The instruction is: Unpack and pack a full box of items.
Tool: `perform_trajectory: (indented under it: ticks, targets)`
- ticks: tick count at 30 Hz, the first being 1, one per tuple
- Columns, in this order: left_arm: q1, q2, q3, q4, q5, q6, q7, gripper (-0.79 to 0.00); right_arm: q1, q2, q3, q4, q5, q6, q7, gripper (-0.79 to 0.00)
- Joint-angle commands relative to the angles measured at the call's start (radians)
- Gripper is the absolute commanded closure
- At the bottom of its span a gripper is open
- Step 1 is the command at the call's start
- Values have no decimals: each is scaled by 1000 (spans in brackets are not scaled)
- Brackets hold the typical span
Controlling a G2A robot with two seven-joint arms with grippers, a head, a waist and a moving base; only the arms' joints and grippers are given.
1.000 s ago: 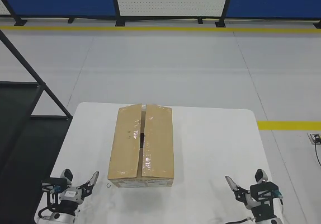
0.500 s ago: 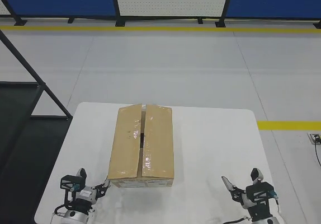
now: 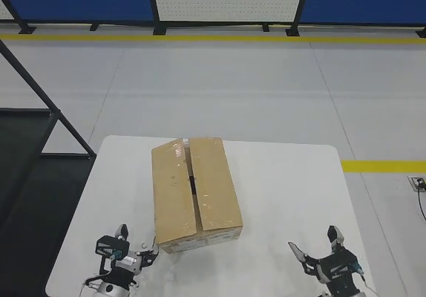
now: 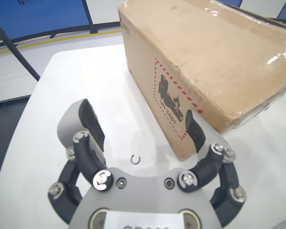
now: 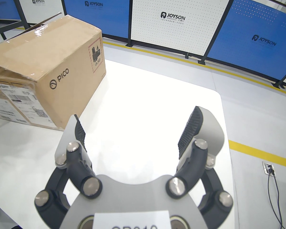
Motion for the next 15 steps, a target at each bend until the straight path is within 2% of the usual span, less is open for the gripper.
perform_trajectory:
  ticks: [1, 15]
  targets:
    - [1, -1, 12, -2, 16, -4, 6, -785, -7, 0, -1, -4, -12, -5, -7, -785]
    - [14, -2, 6, -3, 20, -3, 24, -785, -13, 1, 0, -9, -21, -19, -6, -785]
